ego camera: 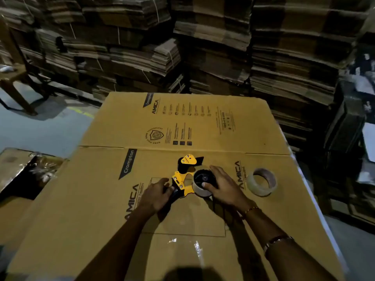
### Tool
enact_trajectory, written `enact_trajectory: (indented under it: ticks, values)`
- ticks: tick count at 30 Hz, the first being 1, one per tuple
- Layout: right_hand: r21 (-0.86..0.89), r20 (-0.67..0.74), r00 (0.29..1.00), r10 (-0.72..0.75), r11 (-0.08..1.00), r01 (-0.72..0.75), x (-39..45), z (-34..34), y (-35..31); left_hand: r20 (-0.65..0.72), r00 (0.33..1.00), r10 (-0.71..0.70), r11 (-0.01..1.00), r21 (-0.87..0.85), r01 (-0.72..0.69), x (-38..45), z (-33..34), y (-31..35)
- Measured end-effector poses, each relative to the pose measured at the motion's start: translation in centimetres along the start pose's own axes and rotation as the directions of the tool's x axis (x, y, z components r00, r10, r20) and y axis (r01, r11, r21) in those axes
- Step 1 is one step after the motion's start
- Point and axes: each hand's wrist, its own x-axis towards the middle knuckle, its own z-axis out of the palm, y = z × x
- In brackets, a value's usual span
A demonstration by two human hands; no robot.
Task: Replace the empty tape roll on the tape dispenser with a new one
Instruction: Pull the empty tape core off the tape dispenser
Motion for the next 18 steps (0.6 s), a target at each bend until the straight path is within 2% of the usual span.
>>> enact_trajectory:
  ticks: [6, 12, 18]
  values:
    - [0.129, -0.047, 0.999, 0.002, 0.992, 0.004, -0.2, 1.9, 0.8, -0.07, 0.994, 0.082, 0.989, 0.125, -0.073, 0.0, 1.0, 0.0]
    - [0.214, -0.155, 0.985, -0.072, 0.971, 0.104, 0.0, 4.0, 1.3, -0.189, 0.967, 0.173, 0.966, 0.223, -0.129, 0.1, 2.4, -0.5]
    - [0.255, -0.27, 0.953, -0.136, 0.944, 0.207, 0.4, 5.3, 2.9, -0.209, 0.952, 0.222, 0.944, 0.289, -0.157, 0.5, 2.9, -1.1]
